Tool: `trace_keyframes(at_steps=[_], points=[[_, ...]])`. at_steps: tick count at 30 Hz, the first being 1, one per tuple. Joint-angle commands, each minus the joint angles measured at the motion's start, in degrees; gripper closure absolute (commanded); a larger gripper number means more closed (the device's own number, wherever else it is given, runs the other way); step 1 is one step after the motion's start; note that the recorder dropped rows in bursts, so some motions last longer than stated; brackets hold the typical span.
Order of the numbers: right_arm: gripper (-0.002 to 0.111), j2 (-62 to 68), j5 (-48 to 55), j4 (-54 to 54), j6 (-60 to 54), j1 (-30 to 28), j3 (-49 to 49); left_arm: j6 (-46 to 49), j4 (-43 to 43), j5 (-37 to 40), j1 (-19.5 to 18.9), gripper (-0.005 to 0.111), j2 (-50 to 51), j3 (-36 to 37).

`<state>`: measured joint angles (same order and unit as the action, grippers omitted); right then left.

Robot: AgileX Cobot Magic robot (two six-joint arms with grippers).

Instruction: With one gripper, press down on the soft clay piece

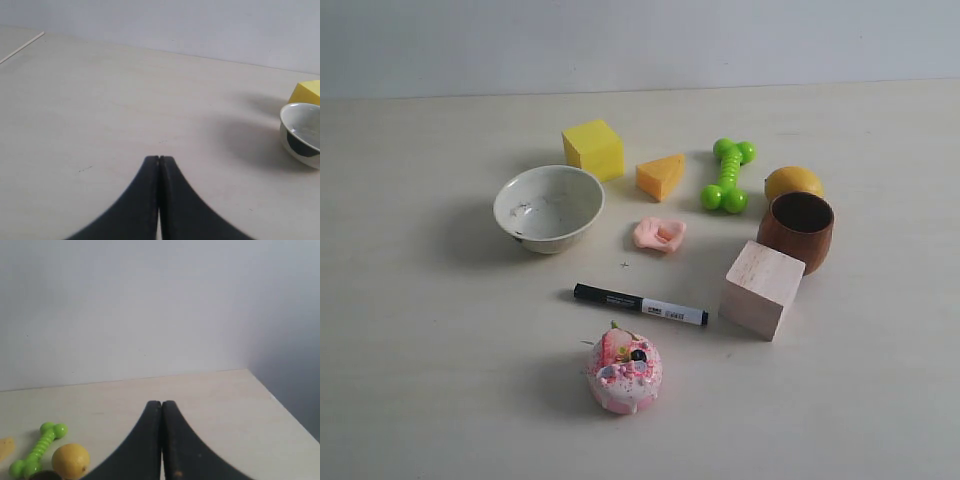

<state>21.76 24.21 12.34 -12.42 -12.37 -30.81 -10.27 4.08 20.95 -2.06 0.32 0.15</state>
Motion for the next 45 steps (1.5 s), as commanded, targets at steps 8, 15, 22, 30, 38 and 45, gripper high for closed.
trace_keyframes(at_steps=[8,15,22,30,38,45], points=[[0.108,-2.4,-11.5,4.6,-0.6,-0.3,15.7,0.1,0.2,-0.5,0.3,0.107,-0.3,-0.2],[0.108,-15.1,-10.5,-7.4,13.0,-0.3,26.5,0.1,0.2,-0.5,0.3,0.107,-0.3,-0.2],[0.108,-17.4,-10.7,-8.6,14.0,3.7,30.3,0.1,0.2,-0.5,0.3,0.107,-0.3,-0.2],[0.108,-20.3,-8.9,-9.7,14.0,5.7,30.8,0.1,0.2,-0.5,0.3,0.107,-0.3,-0.2],[0.108,-21.8,-8.8,-9.7,14.0,5.7,30.8,0.1,0.2,-0.5,0.3,0.107,-0.3,-0.2],[0.108,-21.8,-5.1,-10.0,12.4,5.7,30.8,0.1,0.2,-0.5,0.3,0.107,-0.3,-0.2]])
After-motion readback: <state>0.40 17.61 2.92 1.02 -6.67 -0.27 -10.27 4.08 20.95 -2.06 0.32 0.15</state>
